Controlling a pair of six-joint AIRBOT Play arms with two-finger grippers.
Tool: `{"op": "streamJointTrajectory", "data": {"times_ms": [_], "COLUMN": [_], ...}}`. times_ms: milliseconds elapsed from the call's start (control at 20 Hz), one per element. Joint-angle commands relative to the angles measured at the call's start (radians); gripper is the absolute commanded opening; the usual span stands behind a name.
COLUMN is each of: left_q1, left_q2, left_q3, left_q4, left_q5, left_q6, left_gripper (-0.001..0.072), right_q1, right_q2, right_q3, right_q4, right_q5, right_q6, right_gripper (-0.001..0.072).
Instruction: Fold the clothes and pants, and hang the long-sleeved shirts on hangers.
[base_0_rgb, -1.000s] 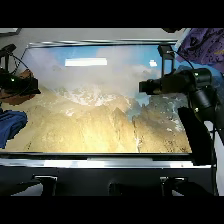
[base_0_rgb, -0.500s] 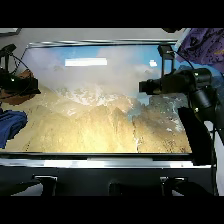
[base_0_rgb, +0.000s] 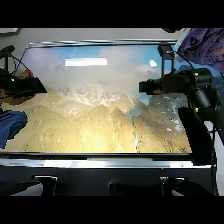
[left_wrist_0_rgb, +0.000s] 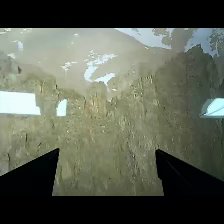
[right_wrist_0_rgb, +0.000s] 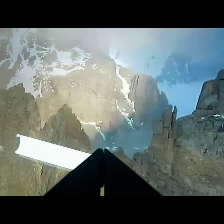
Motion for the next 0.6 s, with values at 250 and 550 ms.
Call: {"op": "streamJointTrajectory", "data": {"times_ms": [250,550], "left_q1": [0.225,0.527], "left_q2": [-0.010,-0.034], "left_q3": [-0.112,-0.392], "left_q4": [0.286,0.166], "left_q5": [0.155,0.514], "left_q6": [-0.132,-0.138], "left_gripper": [0.0714,0.0714], "right_q1": [0.001,0.001], "right_q2": [0.000,0.000], "right_q3": [0.001,0.001], "right_q4": [0.001,0.001], "right_q5": [0.000,0.000], "right_q6": [0.000,0.000], "right_gripper": [0.0034,0.0034]}}
